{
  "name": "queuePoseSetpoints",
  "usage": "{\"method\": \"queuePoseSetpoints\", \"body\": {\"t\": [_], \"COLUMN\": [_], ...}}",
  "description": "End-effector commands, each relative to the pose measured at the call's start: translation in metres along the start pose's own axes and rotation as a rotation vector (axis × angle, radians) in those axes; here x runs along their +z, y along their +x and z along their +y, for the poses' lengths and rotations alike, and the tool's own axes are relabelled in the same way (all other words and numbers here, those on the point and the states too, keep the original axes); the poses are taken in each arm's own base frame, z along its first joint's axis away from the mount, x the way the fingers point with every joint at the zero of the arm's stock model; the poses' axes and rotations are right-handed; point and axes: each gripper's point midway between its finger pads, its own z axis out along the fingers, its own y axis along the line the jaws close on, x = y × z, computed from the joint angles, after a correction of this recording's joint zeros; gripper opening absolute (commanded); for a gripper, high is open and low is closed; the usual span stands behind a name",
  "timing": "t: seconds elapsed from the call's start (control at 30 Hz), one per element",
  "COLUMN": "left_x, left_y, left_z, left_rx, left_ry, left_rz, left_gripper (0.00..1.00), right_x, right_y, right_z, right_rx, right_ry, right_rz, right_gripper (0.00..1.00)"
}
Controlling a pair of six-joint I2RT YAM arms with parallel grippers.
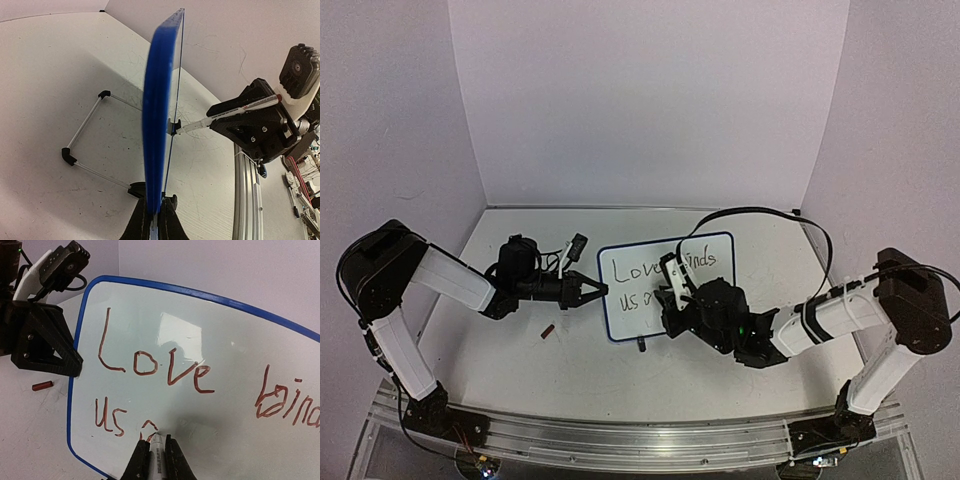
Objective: Write a sentence on the whiteboard
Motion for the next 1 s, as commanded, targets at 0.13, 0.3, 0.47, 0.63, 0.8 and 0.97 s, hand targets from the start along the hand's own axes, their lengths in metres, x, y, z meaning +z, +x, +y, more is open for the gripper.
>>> {"method": "queuePoseSetpoints", "body": {"t": [0.13,0.3,0.47,0.63,0.8,0.97], "left_x": [-0.004,-0.004,-0.004,-0.005,-0.006,-0.006], "left_y": [-0.020,-0.020,-0.020,-0.020,-0.021,-0.020], "left_z": [-0.007,-0.008,-0.008,-0.008,-0.009,-0.009], "left_rx": [0.068,0.069,0.070,0.070,0.075,0.074], "left_ry": [0.000,0.001,0.001,0.003,0.000,0.001], "left_rz": [-0.053,-0.054,-0.053,-0.054,-0.057,-0.056], "left_gripper": [0.00,0.00,0.00,0.00,0.00,0.00], "right_x": [0.000,0.004,0.001,0.002,-0.002,-0.004], "right_y": [-0.038,-0.024,-0.003,0.011,0.020,0.025], "right_z": [-0.019,-0.012,-0.007,-0.003,-0.006,-0.009], "right_rx": [0.036,0.039,0.060,0.067,0.076,0.081], "right_ry": [0.066,0.033,0.000,-0.011,0.002,0.013], "right_rz": [-0.091,-0.052,0.002,0.041,0.063,0.076], "right_gripper": [0.00,0.00,0.00,0.00,0.00,0.00]}}
